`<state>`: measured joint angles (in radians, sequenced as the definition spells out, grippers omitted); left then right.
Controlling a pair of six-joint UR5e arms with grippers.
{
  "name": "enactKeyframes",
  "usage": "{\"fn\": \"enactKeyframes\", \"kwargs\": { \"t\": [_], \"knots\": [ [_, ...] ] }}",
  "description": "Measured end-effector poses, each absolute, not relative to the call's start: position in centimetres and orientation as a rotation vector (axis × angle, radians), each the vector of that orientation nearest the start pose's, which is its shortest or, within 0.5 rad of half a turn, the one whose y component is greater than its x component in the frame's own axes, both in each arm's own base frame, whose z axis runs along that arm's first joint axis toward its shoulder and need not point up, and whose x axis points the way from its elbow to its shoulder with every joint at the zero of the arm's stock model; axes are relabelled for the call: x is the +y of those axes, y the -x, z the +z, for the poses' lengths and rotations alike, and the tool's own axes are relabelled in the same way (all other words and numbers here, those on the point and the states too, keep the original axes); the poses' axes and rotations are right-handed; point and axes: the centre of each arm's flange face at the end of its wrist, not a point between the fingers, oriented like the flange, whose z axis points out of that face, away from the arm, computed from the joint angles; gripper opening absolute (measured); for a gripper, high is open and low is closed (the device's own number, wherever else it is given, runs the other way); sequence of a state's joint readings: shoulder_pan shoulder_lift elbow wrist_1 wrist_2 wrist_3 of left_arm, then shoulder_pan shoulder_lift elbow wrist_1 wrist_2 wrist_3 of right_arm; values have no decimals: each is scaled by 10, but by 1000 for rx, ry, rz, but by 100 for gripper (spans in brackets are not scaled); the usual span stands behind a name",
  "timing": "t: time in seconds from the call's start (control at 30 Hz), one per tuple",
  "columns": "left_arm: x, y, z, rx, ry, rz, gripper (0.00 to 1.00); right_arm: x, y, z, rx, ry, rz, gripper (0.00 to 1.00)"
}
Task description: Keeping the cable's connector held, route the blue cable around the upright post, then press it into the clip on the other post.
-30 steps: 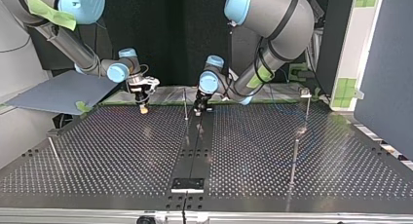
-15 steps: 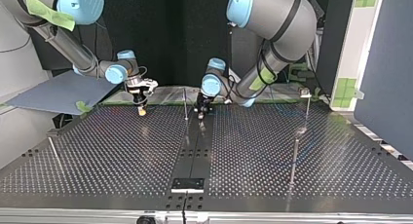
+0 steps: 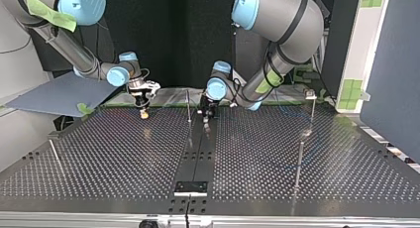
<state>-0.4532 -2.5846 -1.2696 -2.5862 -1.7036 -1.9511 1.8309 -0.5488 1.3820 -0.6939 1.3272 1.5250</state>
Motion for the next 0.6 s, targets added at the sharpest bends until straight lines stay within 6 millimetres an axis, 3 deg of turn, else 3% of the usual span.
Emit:
{"fn": "enactKeyframes", "kwargs": {
  "t": [0.17,0.2,0.23,0.3,0.33,0.37,0.4,0.43,0.47,0.6],
  "knots": [
    [-432,-612,17,1753,32,-496,0,-644,-334,-18,-986,-1699,1473,0],
    [-432,-612,17,1753,28,-492,9,-644,-334,-18,-985,-1699,1473,0],
    [-431,-612,17,1753,24,-488,9,-644,-334,-18,-985,-1699,1474,0],
    [-432,-612,17,1752,10,-474,50,-644,-334,-18,-985,-1699,1474,0],
    [-432,-612,17,1752,3,-467,50,-644,-334,-18,-985,-1700,1474,0],
    [-432,-611,17,1753,-3,-458,65,-644,-334,-18,-985,-1700,1474,0],
    [-432,-611,17,1757,-9,-445,89,-644,-334,-18,-985,-1700,1474,0],
    [-431,-610,16,1762,-15,-434,89,-644,-334,-18,-986,-1700,1473,0],
    [-431,-609,16,1767,-22,-424,100,-644,-334,-18,-986,-1700,1473,0],
    [-431,-603,14,1800,-64,-378,100,-644,-334,-18,-987,-1700,1473,0]
  ]
}}
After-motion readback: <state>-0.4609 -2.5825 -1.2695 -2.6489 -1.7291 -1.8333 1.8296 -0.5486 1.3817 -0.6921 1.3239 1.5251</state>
